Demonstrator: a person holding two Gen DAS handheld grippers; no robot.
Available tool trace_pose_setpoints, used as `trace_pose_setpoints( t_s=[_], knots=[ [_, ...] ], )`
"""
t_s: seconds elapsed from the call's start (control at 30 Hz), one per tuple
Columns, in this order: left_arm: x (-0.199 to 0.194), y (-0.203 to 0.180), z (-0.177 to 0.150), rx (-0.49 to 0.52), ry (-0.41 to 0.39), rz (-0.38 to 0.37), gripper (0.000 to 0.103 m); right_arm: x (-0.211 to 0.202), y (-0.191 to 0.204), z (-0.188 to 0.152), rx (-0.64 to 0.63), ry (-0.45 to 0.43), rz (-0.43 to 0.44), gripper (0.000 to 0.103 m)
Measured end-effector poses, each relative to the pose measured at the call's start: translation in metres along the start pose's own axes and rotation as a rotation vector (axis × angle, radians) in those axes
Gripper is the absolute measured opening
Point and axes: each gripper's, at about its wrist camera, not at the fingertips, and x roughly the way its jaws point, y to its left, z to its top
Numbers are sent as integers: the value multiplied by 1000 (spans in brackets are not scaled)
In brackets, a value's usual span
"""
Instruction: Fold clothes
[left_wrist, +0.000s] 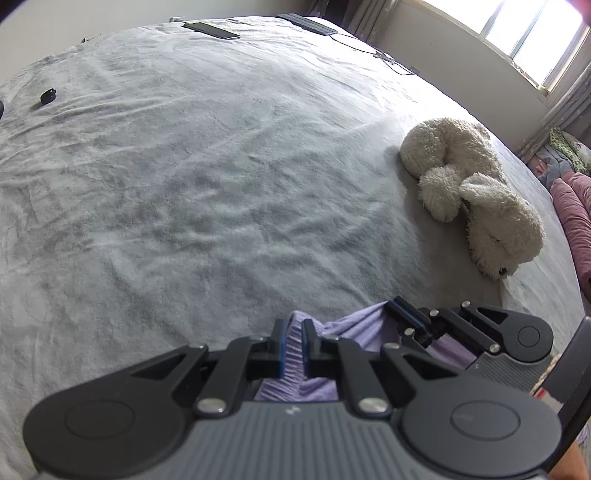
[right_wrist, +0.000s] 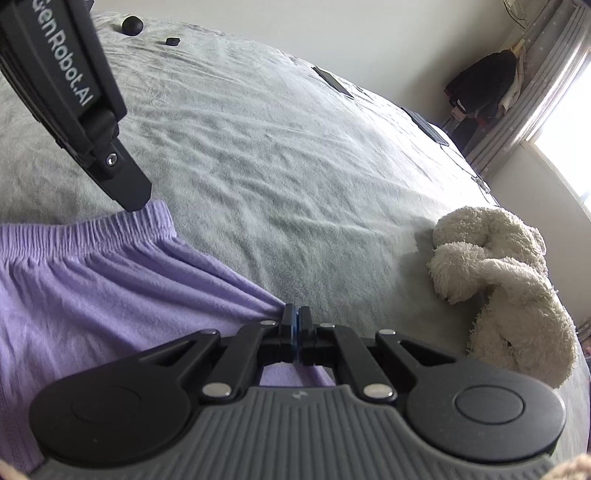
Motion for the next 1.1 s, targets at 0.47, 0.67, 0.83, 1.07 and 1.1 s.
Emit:
trace_pose_setpoints(
  t_s=[0.47,0.67,0.83,1.07,1.1],
  knots=[
    [-1,-13,-7,42,7,-28,9,-80,-70,-70,351,-44,-44,23],
    [-1,-29,-16,105,11,-44,13,-88,-59,-117,455,79,11,26],
    [3,-40,-25,164,24,-41,13,-94,-67,-125,553,82,-84,37],
    [1,-42,-26,170,29,-56,13,-115,-117,-189,740,130,-208,49],
    [1,-42,-26,170,30,-57,14,-120,-124,-198,773,138,-237,49]
  ],
)
